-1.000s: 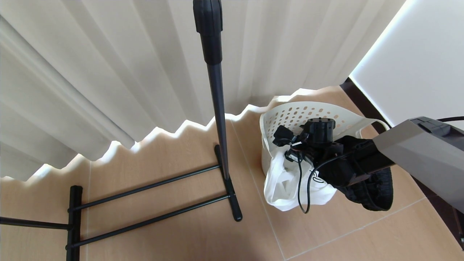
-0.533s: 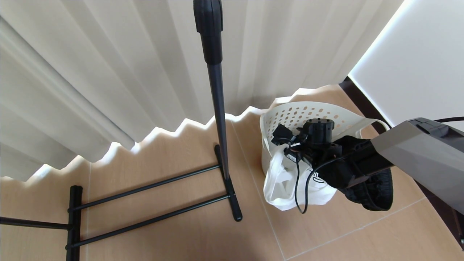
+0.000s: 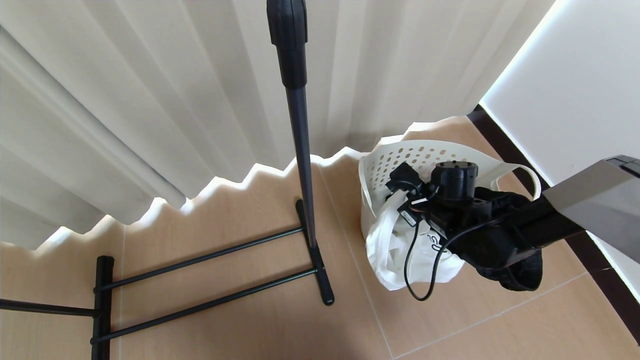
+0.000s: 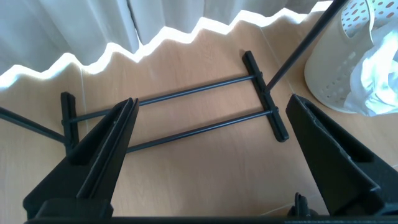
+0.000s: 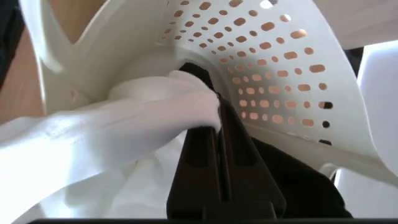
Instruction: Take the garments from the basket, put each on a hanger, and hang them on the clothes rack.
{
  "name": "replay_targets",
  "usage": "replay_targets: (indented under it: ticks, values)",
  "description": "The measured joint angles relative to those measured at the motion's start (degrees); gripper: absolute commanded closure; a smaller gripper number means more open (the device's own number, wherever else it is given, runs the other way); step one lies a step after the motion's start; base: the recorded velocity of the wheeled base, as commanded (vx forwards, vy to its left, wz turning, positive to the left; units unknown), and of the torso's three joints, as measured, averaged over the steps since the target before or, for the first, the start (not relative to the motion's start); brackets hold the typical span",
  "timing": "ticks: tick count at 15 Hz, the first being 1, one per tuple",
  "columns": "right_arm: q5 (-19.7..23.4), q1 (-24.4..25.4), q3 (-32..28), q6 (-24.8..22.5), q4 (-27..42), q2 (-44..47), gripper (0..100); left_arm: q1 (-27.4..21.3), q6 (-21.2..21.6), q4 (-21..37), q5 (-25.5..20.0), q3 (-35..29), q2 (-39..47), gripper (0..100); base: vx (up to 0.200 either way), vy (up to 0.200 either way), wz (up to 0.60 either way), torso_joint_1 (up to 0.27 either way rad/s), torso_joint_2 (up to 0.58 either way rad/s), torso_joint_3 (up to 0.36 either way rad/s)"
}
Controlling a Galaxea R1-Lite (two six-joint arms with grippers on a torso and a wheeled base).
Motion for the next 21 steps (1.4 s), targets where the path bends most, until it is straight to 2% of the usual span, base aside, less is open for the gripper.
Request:
replay_targets:
  ticks: [5,9,13,21]
  values:
    - [-0.3,2.4,18.3,8.1,-7.1,-20.4,100,0.0,0.0,0.0,0.0,0.0,0.0,0,0.0,0.0,0.0,0.0,0.0,0.0]
    - [-0.6,8.6,27.7,14.6,-8.0,-34.4,100,0.0,0.0,0.0,-0.2,0.0,0.0,0,0.0,0.0,0.0,0.0,0.0,0.0]
    - [-0.6,9.6,29.3,14.8,-8.2,-39.3,100,0.0,0.0,0.0,-0.2,0.0,0.0,0,0.0,0.0,0.0,0.001,0.0,0.024]
    - [-0.5,9.4,29.1,15.6,-8.3,-39.7,100,0.0,0.0,0.0,-0.2,0.0,0.0,0,0.0,0.0,0.0,0.001,0.0,0.182]
